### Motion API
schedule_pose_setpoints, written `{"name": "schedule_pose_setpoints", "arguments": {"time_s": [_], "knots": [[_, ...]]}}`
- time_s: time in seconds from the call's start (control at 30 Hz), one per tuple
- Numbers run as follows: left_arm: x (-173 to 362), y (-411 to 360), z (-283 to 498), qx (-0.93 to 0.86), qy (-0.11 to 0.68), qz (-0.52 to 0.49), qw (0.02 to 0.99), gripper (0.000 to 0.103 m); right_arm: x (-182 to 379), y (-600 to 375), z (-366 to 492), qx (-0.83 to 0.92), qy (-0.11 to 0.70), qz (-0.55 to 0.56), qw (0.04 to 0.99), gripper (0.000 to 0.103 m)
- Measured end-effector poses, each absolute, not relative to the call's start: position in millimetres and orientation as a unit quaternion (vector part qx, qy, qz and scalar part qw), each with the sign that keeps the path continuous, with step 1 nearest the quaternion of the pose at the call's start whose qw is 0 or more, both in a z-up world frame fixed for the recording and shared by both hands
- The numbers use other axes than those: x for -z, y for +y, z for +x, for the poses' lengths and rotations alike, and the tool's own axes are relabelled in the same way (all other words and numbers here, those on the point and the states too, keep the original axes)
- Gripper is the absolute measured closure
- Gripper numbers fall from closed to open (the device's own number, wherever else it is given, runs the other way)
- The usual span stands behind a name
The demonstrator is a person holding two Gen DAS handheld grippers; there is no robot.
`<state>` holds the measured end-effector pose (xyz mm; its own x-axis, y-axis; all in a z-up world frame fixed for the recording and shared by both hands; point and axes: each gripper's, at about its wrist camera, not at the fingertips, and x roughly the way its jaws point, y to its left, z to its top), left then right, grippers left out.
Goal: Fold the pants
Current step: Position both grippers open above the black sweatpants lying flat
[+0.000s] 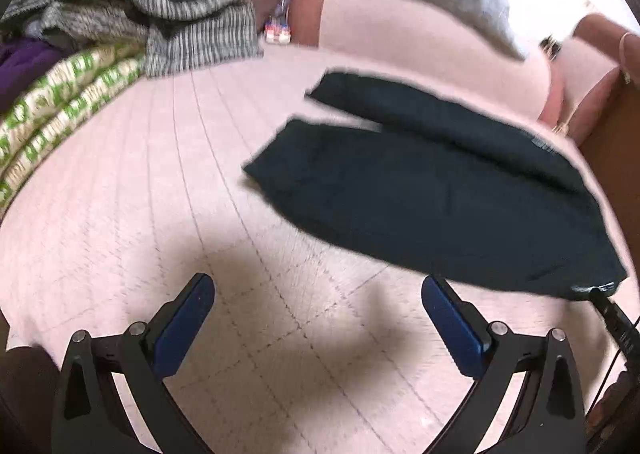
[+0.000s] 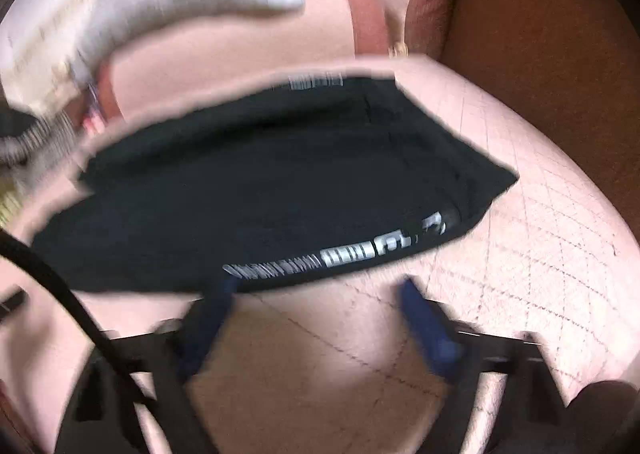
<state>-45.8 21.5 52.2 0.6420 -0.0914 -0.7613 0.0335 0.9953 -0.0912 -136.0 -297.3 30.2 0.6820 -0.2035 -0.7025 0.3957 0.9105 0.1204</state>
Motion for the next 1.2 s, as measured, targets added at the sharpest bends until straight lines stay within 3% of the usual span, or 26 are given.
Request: {"name": "schedule_pose_setpoints", "arguments": {"time_s": [0.2,0.53,0.77,0.97,1.07,1.2], "knots": [[-102.4,14.5,-52.5,0.071,0.374,-0.056,0.923,0.0,-146.3,-269.5,-177.2,0.12,0.191,0.114,0.968,0.031],[-165.8,-55.3,-43.4,0.112,0.345,-0.038,0.931,0.0,-265.9,-232.2,-213.2,-0.077,0.038,0.242,0.967,0.029],[-149.9,-109.0,-59.6,0.173,0.378,-0.032,0.909,0.0,-270.8,-189.0,-207.8,-0.139,0.047,0.25,0.957,0.027],[-123.9,-114.9,-71.6,0.19,0.39,-0.015,0.901,0.0,-237.3,-182.2,-178.5,-0.194,0.142,0.33,0.913,0.026],[-122.1,-95.4,-70.8,0.17,0.372,-0.025,0.912,0.0,-233.3,-195.2,-170.1,-0.158,0.161,0.305,0.925,0.026],[-127.6,-61.2,-70.9,0.133,0.332,-0.022,0.933,0.0,-220.8,-219.6,-171.4,-0.051,0.168,0.229,0.958,0.015]]}}
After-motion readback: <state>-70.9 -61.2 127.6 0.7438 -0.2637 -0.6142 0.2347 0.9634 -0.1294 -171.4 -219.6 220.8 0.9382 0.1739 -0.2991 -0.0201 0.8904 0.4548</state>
